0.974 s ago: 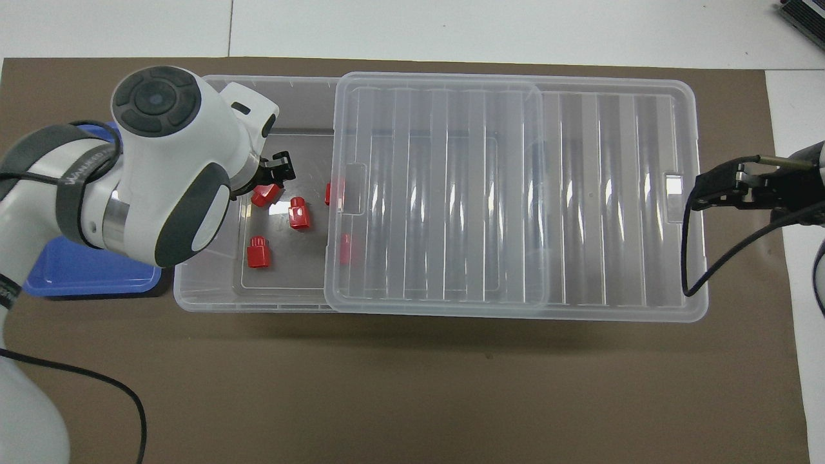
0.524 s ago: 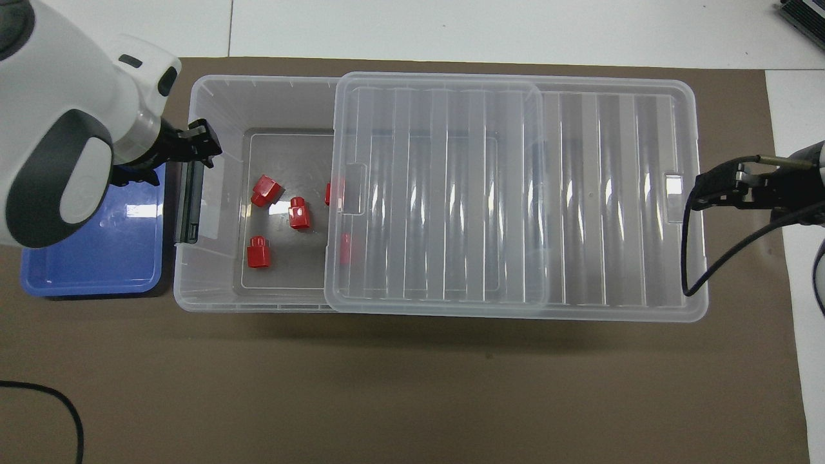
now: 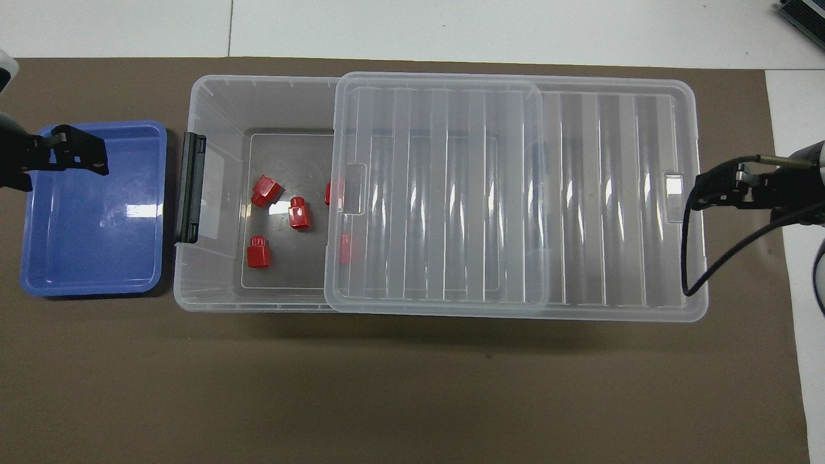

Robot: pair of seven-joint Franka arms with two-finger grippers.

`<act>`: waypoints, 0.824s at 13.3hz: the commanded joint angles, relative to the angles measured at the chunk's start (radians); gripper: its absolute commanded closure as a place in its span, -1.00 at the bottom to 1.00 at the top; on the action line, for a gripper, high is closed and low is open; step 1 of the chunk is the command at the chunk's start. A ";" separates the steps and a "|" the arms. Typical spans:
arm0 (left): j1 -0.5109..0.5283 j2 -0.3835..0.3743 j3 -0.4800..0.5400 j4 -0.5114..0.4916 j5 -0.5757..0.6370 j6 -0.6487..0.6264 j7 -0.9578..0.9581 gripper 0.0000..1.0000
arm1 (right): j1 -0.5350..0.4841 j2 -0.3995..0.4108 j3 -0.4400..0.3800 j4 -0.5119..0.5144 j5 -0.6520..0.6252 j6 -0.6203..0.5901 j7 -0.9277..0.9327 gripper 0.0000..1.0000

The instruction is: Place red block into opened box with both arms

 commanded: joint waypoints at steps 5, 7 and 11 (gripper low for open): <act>0.046 -0.052 -0.005 -0.040 -0.006 -0.037 0.019 -1.00 | -0.010 -0.013 0.005 -0.008 0.019 -0.006 0.001 -1.00; 0.101 -0.088 -0.005 -0.041 -0.006 -0.061 0.024 -1.00 | -0.012 -0.013 0.005 -0.007 0.019 -0.006 -0.001 -1.00; 0.140 -0.097 -0.005 -0.040 -0.009 -0.094 0.042 -1.00 | -0.010 -0.013 0.005 -0.007 0.017 -0.002 -0.007 -1.00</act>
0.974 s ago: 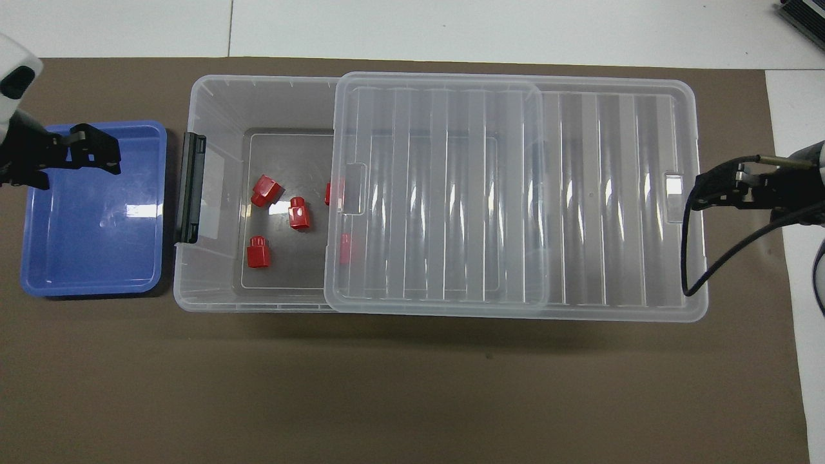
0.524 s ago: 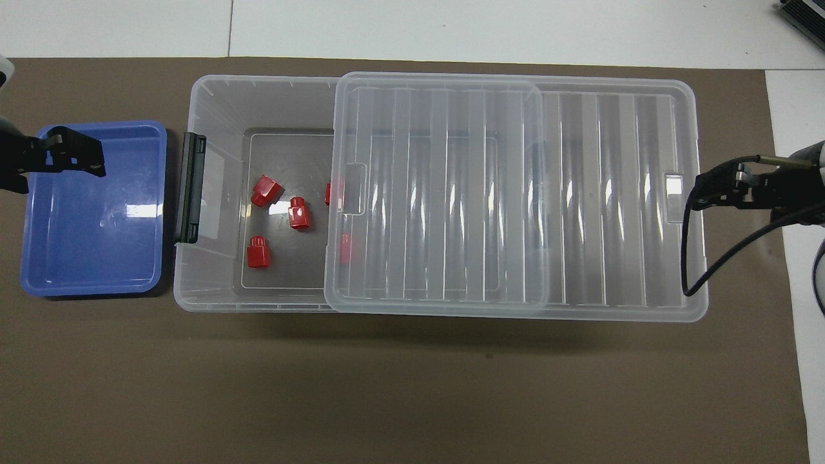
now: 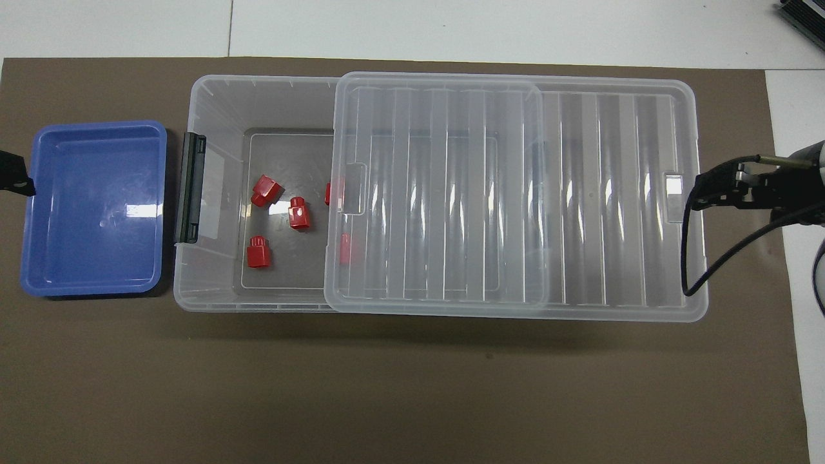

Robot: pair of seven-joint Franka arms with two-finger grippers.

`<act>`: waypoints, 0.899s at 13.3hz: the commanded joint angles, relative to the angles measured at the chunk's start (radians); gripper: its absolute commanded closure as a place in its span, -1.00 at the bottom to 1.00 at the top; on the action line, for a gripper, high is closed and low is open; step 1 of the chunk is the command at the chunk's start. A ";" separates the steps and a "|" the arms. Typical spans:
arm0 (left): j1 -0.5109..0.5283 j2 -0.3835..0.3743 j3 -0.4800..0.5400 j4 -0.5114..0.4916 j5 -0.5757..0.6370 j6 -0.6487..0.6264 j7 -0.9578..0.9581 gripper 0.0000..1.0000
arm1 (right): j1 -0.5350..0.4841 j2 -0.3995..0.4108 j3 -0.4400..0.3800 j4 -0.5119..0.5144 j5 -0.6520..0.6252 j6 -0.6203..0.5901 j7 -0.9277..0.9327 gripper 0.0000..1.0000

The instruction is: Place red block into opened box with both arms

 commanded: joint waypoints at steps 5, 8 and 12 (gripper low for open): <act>0.024 -0.060 -0.010 -0.136 -0.009 0.106 0.098 -1.00 | -0.012 -0.013 0.004 -0.010 0.017 -0.002 -0.051 -1.00; 0.030 -0.060 -0.011 -0.176 -0.006 0.216 0.098 -1.00 | -0.015 -0.013 0.004 -0.010 0.017 0.004 -0.053 -1.00; 0.021 -0.002 -0.015 -0.035 -0.014 0.038 0.098 -1.00 | -0.052 -0.005 0.004 -0.025 0.019 0.044 -0.077 -0.41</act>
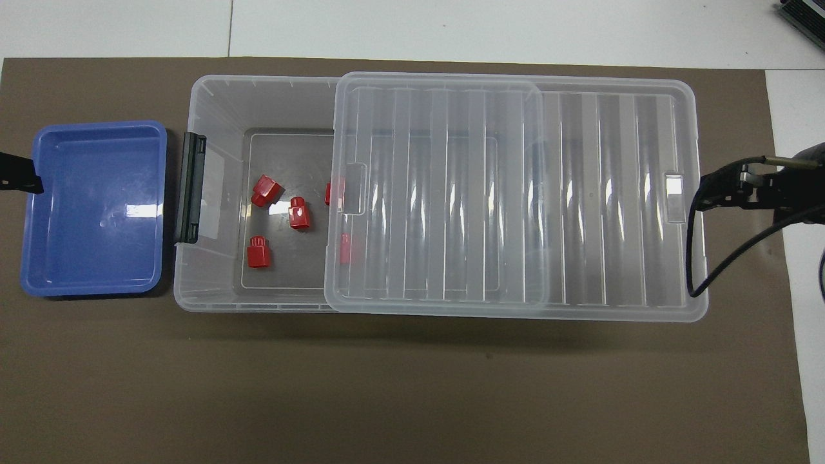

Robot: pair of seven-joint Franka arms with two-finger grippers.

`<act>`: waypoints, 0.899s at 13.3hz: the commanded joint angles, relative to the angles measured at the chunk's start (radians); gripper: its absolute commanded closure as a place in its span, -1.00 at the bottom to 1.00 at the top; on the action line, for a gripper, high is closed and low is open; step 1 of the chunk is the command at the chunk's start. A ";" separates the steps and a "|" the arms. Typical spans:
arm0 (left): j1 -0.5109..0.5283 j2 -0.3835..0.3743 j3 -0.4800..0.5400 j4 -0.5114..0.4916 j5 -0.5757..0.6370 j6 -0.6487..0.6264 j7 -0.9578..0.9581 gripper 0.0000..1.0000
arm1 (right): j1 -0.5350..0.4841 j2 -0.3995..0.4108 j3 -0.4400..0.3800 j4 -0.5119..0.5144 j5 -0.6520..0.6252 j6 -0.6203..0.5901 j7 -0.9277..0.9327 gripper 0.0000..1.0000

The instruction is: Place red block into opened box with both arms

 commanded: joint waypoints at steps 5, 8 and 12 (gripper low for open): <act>0.007 0.026 -0.011 0.067 -0.015 -0.085 0.011 -1.00 | -0.101 -0.005 0.003 -0.121 0.019 0.202 -0.098 1.00; 0.007 0.038 -0.006 0.081 -0.019 -0.104 0.013 -1.00 | -0.151 0.007 0.003 -0.193 0.019 0.325 -0.101 1.00; 0.002 0.031 -0.020 0.081 -0.027 -0.124 0.005 -1.00 | -0.171 0.076 0.005 -0.214 0.019 0.423 -0.101 1.00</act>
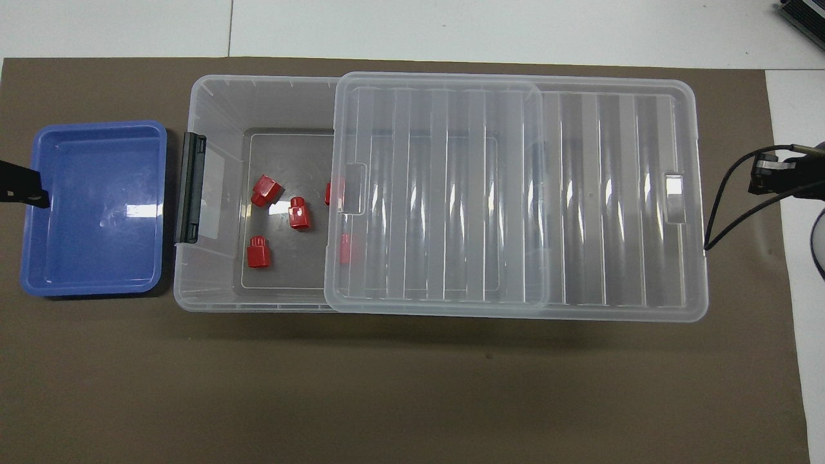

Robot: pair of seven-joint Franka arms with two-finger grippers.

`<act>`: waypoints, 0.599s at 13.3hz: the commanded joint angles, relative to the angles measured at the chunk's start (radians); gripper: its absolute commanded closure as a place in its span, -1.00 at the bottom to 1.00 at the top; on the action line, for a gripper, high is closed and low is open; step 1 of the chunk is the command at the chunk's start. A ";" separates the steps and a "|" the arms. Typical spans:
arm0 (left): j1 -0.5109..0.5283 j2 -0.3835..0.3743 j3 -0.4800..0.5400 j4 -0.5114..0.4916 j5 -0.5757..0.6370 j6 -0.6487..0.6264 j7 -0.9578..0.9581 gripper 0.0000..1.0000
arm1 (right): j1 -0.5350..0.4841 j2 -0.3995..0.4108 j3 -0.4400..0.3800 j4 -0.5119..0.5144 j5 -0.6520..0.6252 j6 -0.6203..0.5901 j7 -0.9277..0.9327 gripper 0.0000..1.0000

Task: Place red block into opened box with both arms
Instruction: 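Slide the clear lid back over the box with the right gripper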

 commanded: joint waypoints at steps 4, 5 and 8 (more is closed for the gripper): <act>0.003 0.006 -0.005 0.020 -0.007 -0.021 0.014 -1.00 | 0.000 0.094 0.008 -0.040 0.018 0.155 -0.024 1.00; 0.003 0.004 -0.005 0.019 -0.007 -0.023 0.013 -1.00 | 0.005 0.102 0.009 -0.040 0.018 0.158 -0.022 1.00; 0.006 0.001 -0.005 0.011 -0.007 -0.026 0.008 -1.00 | 0.038 0.114 0.012 -0.040 0.018 0.158 -0.020 1.00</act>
